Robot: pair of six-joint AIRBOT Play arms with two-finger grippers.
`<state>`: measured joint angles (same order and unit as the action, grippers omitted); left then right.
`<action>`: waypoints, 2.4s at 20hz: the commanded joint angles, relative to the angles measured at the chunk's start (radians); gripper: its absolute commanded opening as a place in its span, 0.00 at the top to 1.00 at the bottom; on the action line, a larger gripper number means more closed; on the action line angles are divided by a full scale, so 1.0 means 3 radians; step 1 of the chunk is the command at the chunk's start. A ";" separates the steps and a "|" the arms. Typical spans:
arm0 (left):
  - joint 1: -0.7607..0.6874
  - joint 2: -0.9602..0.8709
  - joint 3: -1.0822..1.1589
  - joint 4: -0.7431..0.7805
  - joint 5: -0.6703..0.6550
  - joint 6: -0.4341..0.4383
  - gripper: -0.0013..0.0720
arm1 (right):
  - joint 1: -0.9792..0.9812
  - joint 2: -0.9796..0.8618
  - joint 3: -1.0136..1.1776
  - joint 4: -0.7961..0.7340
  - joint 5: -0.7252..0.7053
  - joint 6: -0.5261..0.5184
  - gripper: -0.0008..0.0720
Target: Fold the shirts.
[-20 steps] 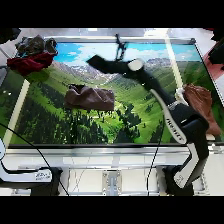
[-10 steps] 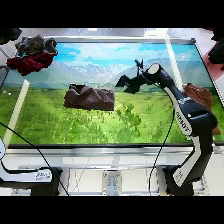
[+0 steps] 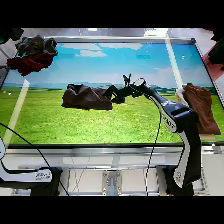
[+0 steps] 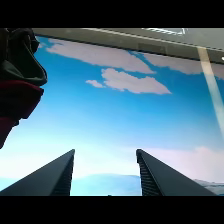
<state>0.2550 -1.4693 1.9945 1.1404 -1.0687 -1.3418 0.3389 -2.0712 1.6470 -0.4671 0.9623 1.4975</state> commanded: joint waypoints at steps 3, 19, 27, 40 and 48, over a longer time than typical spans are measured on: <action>0.0000 -0.0001 0.0000 0.0001 0.0003 0.0027 0.33 | 0.0148 -0.0050 -0.0005 0.0661 -0.0423 -0.0463 0.20; 0.0000 -0.0001 0.0000 -0.0071 0.0004 0.0027 0.33 | 0.0046 -0.0045 -0.0005 0.0318 -0.0163 -0.0409 0.23; 0.0000 -0.0001 0.0000 -0.0075 0.0005 0.0027 0.33 | 0.0225 -0.0094 -0.0005 0.0456 -0.0373 -0.0286 0.23; 0.0000 -0.0001 0.0000 -0.0071 0.0001 0.0028 0.33 | -0.0122 0.0069 0.0317 0.0698 -0.0197 -0.0684 0.95; 0.0000 -0.0001 0.0000 -0.0195 -0.0018 0.0022 0.33 | -0.1701 0.1773 0.0333 -0.1659 0.0573 0.0479 0.95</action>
<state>0.2550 -1.4693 1.9945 1.1095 -1.0706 -1.3342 -0.0010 -1.7142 1.7432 -0.6407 1.0058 1.4906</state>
